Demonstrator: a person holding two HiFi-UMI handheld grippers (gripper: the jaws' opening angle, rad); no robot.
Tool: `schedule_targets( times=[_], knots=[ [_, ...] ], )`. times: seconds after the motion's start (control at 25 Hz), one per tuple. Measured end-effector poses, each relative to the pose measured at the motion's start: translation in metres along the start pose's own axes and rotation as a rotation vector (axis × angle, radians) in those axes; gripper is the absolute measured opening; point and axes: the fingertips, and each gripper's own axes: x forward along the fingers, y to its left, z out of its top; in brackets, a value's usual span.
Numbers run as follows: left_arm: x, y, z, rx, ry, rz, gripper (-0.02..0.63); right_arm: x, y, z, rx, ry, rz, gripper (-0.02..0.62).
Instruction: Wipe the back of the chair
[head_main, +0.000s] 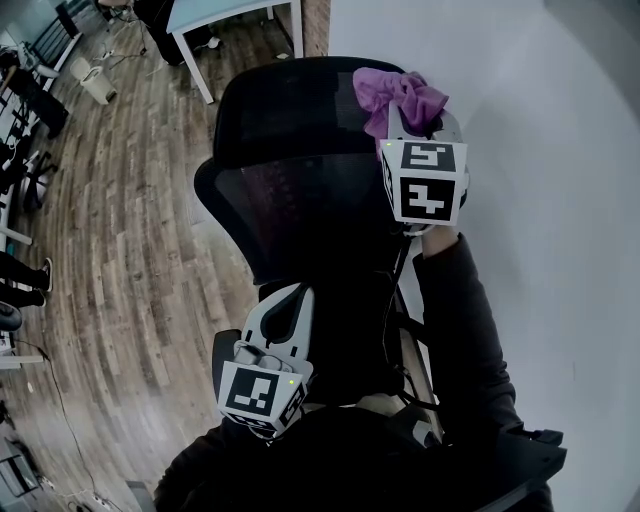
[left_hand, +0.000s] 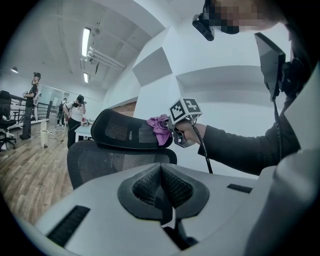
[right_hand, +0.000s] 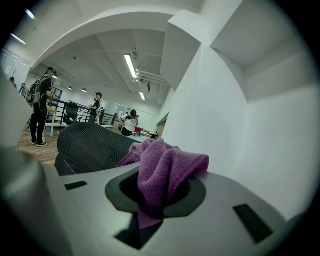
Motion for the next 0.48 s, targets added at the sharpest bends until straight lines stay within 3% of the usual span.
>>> schedule_targets(
  times=[0.48],
  knots=[
    [-0.004,0.005,0.002,-0.009,-0.003,0.018,0.0,0.006,0.016,-0.009,-0.021,0.022,0.004,0.066]
  ],
)
